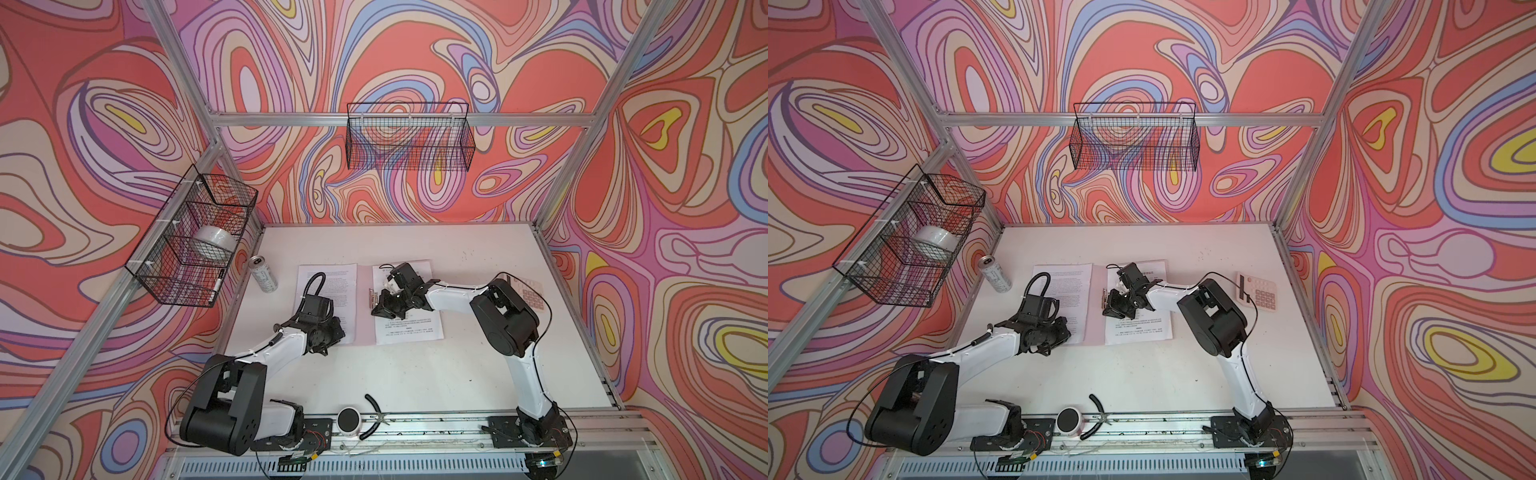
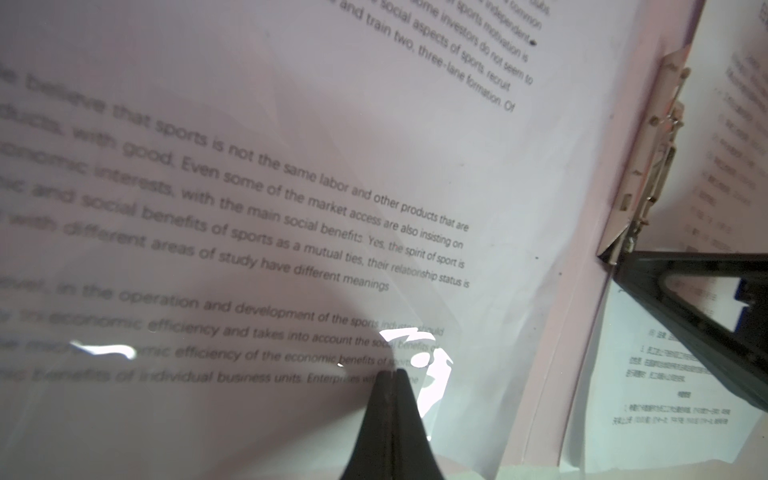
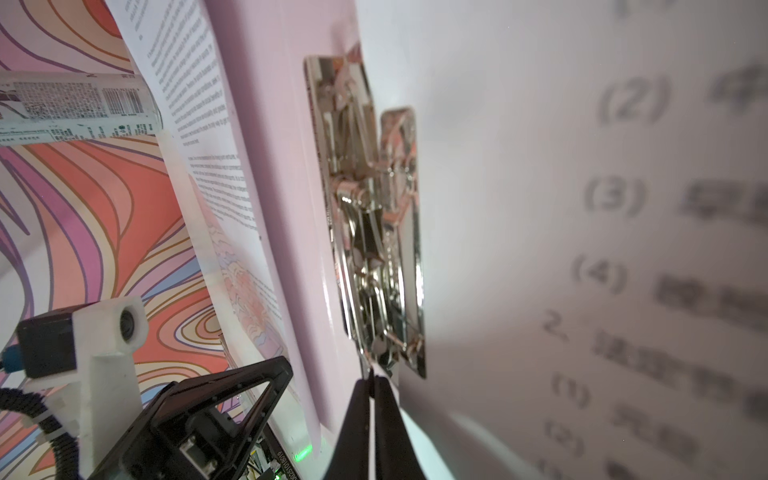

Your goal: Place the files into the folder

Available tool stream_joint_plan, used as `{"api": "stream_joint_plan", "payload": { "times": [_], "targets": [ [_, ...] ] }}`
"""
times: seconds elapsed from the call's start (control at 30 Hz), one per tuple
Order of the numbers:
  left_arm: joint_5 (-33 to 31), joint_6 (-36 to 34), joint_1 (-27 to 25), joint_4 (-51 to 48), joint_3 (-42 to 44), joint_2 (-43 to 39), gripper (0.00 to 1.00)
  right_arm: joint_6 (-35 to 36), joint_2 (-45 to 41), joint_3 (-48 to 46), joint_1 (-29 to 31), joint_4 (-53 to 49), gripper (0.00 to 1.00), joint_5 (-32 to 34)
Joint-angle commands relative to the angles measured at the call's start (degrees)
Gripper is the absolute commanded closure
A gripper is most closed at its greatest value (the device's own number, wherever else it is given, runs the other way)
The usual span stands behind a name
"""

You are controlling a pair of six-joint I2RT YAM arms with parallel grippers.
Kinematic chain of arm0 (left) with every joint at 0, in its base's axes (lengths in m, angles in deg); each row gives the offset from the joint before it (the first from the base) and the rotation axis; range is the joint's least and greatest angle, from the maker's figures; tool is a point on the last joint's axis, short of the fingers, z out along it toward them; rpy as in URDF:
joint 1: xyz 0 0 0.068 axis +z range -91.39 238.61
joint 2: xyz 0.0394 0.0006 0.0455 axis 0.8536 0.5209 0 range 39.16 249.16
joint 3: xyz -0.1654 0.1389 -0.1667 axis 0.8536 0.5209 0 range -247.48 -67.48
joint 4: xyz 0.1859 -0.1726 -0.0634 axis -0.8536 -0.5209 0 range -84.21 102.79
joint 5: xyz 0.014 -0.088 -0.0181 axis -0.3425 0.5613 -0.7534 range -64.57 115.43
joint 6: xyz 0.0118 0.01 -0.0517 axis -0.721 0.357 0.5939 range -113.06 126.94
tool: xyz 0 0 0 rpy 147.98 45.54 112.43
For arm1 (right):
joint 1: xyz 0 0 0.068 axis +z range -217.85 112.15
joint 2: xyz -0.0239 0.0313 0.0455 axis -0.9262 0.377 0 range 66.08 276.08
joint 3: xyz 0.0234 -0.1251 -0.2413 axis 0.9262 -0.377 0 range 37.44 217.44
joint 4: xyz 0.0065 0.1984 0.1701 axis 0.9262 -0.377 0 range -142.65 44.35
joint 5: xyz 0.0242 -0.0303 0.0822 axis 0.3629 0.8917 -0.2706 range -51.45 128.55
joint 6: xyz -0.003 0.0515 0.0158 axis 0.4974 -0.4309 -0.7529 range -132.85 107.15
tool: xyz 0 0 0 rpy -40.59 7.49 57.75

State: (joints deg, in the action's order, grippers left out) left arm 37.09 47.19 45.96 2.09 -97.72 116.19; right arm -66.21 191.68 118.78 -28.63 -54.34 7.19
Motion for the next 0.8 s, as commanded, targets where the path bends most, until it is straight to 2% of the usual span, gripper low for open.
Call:
{"api": "stream_joint_plan", "payload": {
  "times": [0.0, 0.17, 0.33, 0.4, 0.5, 0.53, 0.57, 0.63, 0.73, 0.77],
  "targets": [
    [-1.4, -0.9, 0.3, -4.7, 1.2, 2.3, 0.98, 1.3, 5.3, -1.2, 0.2, -9.5, 1.00, 6.8],
    [-0.9, -1.0, 0.3, -4.7, 1.3, 2.7, 0.98, 0.4, 6.5, 0.1, 1.4, -7.7, 1.00, 4.4],
    [-1.0, -1.0, 0.3, -4.7, 1.3, 2.8, 0.98, -6.9, 2.4, -5.3, 1.4, 7.2, 1.00, -2.0],
    [-1.1, -1.1, 0.3, -4.7, 1.2, 2.9, 0.98, -10.6, 0.3, -8.0, 1.4, 12.4, 1.00, -2.3],
    [-1.5, -1.0, 0.3, -4.8, 1.2, 2.7, 0.97, -11.0, -2.5, -9.1, 1.3, 10.7, 1.00, -0.8],
    [-1.5, -1.1, 0.3, -4.8, -0.6, 2.7, 0.96, -10.1, -3.7, -9.3, 1.3, 9.3, 0.96, 0.4],
    [-1.5, -1.4, 0.3, -4.7, -1.5, 2.6, 0.94, -8.9, -4.7, -9.1, 1.1, 7.3, 0.91, 1.6],
    [-2.5, -1.7, 0.3, -6.4, -3.6, 1.6, 0.78, -6.4, -7.4, -8.9, 0.4, 3.6, 0.81, 4.3],
    [-2.5, -1.9, 0.3, -8.6, -7.6, -2.0, 0.57, -1.6, -11.8, -8.4, -3.1, -2.7, 0.69, 4.4],
    [-2.5, -1.8, 0.3, -9.4, -9.1, -3.2, 0.55, -0.3, -13.8, -9.2, -4.7, -3.6, 0.66, 4.0]
  ]
}}
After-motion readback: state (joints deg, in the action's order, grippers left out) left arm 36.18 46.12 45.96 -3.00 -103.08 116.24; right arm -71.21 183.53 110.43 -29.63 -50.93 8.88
